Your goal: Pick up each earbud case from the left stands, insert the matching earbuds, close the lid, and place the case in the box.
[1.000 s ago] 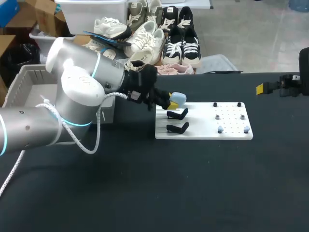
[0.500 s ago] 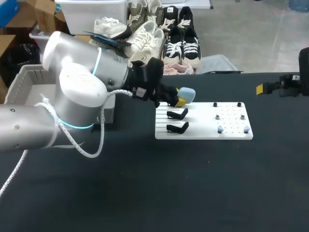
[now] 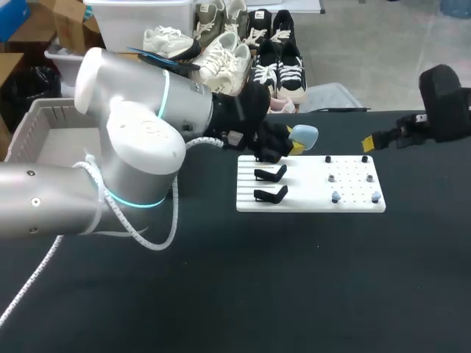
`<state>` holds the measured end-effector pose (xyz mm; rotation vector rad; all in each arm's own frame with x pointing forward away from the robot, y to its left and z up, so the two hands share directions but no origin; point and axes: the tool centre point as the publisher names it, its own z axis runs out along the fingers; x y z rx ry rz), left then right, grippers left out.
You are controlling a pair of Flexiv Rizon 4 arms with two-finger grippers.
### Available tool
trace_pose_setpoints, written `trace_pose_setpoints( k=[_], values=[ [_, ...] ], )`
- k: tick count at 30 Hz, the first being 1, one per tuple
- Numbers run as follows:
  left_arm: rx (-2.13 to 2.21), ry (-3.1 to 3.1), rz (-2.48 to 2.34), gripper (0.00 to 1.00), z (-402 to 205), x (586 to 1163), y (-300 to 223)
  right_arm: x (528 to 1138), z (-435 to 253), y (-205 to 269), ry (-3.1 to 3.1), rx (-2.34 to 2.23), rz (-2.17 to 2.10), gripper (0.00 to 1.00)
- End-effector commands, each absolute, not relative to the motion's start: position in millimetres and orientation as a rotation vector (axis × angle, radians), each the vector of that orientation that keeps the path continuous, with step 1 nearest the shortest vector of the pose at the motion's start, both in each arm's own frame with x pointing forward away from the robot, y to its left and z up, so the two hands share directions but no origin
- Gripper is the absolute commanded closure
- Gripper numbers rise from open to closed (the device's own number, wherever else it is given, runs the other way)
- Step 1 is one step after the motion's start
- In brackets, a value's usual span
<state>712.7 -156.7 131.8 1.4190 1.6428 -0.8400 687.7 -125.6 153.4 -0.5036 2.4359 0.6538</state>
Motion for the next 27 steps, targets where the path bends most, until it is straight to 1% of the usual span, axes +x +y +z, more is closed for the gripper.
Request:
trace_pose_setpoints(
  k=[1,8,27],
  values=[
    [1.431,1.641,-0.83,1.0,130.9,717.7,-169.8,699.9,149.0,-110.3,2.42,-0.564,0.76,0.0],
    [1.437,1.639,-0.826,1.0,131.0,718.8,-179.9,703.7,145.9,-93.6,2.425,-0.62,0.776,0.0],
    [1.457,1.636,-0.846,1.0,126.8,711.7,-193.8,709.3,144.6,-86.1,2.399,-0.644,0.801,0.0]
  ],
)
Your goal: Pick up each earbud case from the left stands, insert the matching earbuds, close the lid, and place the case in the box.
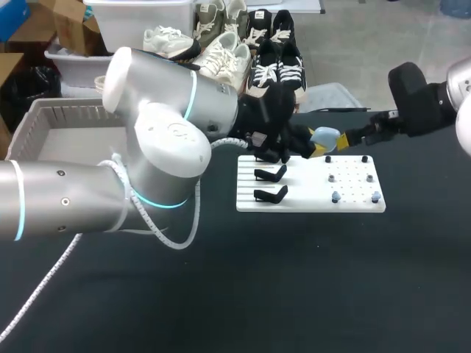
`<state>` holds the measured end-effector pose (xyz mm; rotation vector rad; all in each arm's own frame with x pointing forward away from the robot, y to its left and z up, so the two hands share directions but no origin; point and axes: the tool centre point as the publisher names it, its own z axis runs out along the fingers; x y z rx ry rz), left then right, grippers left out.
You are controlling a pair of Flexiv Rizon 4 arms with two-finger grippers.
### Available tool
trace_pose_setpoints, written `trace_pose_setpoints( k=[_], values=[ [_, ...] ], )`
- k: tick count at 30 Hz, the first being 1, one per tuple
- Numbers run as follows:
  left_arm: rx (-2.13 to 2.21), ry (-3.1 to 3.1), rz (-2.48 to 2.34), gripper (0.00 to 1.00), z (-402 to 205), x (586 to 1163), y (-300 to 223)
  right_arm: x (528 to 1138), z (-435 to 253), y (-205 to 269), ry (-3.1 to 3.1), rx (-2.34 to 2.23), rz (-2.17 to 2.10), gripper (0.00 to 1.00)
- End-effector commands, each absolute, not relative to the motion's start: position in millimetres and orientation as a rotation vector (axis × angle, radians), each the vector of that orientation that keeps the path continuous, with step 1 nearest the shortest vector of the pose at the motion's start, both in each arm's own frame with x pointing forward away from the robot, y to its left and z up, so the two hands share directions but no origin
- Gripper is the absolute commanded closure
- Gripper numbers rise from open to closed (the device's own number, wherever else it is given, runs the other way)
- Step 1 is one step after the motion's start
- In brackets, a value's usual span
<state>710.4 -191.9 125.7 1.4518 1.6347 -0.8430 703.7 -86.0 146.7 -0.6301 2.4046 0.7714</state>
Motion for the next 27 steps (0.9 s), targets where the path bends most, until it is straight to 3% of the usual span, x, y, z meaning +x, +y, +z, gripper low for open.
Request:
trace_pose_setpoints(
  k=[1,27],
  values=[
    [1.457,1.634,-0.848,1.0,127.4,711.1,-194.1,709.6,144.3,-86.4,2.399,-0.645,0.801,0.0],
    [1.505,1.605,-0.872,1.0,121.7,693.5,-195.6,709.8,165.1,-92.5,2.38,-0.663,0.739,0.0]
  ],
)
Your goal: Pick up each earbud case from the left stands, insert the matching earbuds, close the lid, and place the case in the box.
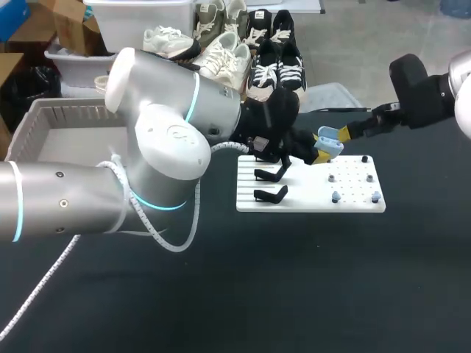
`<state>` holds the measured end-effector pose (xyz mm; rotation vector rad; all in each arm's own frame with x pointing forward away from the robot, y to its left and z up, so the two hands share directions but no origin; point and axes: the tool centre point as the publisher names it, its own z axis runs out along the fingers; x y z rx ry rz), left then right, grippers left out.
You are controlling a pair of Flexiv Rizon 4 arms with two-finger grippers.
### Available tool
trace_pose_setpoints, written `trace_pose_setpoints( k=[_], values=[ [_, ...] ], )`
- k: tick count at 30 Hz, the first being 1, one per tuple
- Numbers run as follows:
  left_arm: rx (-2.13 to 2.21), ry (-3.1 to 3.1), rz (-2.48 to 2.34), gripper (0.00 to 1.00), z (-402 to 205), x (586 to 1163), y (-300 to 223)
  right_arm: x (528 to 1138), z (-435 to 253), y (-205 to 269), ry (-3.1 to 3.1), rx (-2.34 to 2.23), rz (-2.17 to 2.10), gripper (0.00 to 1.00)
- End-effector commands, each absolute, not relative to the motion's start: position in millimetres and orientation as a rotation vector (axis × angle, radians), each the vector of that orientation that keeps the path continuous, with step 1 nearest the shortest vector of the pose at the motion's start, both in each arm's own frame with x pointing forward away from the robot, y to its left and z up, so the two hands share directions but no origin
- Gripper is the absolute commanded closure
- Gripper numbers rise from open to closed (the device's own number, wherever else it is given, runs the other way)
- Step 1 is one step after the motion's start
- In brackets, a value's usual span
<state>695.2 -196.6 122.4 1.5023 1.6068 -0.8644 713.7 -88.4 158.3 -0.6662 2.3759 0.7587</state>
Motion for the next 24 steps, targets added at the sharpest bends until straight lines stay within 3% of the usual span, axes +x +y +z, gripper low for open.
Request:
trace_pose_setpoints(
  k=[1,24],
  values=[
    [1.501,1.594,-0.888,1.0,122.4,692.1,-194.4,708.8,167.5,-94.1,2.382,-0.658,0.724,0.0],
    [1.35,1.242,-1.037,1.0,156.2,669.8,-180.2,658.3,162.9,-149.0,2.502,-0.368,0.464,0.0]
  ],
)
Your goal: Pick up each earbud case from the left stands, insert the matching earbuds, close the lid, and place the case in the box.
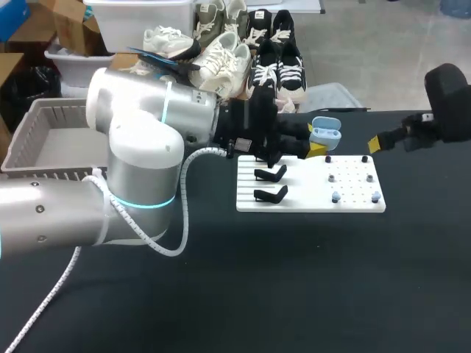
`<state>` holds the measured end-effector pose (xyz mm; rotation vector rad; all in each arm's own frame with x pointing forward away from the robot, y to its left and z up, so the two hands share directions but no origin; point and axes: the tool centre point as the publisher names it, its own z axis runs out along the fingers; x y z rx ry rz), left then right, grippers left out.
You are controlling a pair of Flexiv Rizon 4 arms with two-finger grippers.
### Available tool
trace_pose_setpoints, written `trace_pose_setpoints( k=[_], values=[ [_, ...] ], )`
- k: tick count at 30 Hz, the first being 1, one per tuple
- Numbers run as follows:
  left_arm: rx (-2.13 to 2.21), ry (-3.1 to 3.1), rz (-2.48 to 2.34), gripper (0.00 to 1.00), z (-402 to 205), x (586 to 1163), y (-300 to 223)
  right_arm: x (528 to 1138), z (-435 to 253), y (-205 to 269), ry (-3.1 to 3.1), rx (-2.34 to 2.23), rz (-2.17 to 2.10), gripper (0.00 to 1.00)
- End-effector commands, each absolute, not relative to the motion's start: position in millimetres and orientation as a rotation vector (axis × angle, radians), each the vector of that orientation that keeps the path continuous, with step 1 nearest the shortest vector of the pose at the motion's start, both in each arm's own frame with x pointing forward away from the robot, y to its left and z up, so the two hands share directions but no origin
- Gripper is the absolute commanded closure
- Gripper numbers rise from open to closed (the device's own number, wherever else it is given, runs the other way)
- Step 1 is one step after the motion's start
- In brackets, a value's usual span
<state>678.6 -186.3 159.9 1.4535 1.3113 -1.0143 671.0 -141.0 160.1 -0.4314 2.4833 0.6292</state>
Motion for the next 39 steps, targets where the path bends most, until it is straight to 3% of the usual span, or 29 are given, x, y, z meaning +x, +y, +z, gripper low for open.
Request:
trace_pose_setpoints(
  k=[1,39],
  values=[
    [1.322,1.24,-1.044,1.0,155.0,670.1,-179.9,657.7,162.2,-151.1,2.507,-0.361,0.458,0.0],
    [1.335,1.286,-0.985,1.0,111.4,679.0,-176.1,665.3,147.4,-161.6,2.564,-0.359,0.456,0.0]
  ],
)
